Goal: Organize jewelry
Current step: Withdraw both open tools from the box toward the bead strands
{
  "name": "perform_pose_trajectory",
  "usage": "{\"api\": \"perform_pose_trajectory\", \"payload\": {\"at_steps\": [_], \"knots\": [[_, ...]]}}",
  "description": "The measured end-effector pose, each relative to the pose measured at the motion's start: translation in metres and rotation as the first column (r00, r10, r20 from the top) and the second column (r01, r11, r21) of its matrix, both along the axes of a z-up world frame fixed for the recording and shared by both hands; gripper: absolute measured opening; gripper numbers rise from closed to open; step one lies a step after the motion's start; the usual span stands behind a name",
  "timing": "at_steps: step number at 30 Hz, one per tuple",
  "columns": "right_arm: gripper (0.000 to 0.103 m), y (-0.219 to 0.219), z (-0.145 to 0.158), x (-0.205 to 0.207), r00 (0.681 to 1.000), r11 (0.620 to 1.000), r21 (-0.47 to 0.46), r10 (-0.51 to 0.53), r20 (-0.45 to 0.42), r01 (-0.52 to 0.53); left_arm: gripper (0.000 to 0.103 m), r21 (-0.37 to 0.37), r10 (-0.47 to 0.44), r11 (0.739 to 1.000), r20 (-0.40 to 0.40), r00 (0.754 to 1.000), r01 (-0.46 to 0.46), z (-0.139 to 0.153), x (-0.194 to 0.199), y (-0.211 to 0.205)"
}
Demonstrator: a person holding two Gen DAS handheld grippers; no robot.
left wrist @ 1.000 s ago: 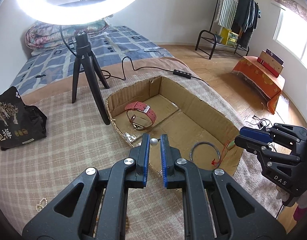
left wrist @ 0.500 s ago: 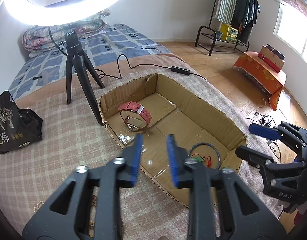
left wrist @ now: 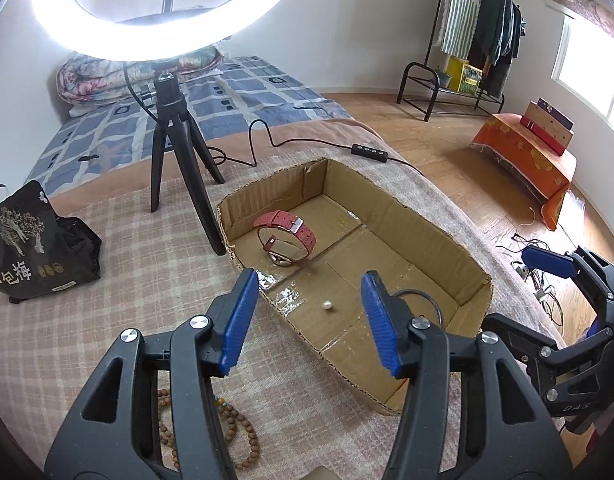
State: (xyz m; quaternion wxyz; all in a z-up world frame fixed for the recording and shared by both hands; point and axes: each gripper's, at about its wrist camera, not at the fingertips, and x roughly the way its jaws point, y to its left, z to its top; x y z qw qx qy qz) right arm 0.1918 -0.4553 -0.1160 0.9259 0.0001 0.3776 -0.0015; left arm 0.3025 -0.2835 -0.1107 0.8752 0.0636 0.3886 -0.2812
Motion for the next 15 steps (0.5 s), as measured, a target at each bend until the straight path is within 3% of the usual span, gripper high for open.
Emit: {"api": "perform_pose_trajectory", "payload": {"at_steps": [7,15], "knots": [[0.103,0.011,0.009,-0.007,1.0,0.999,-0.043,-0.017,0.015,0.017,0.055,-0.015,0.01,1.0,0.019,1.0,-0.01,0.013,-0.009,0.013],[0.103,0.025,0.018,-0.016,1.0,0.998,-0.057,-0.025,0.004,0.025,0.055,-0.03,0.038,0.999,0.036,0.999,-0.037,0.032,-0.022,0.044]]}}
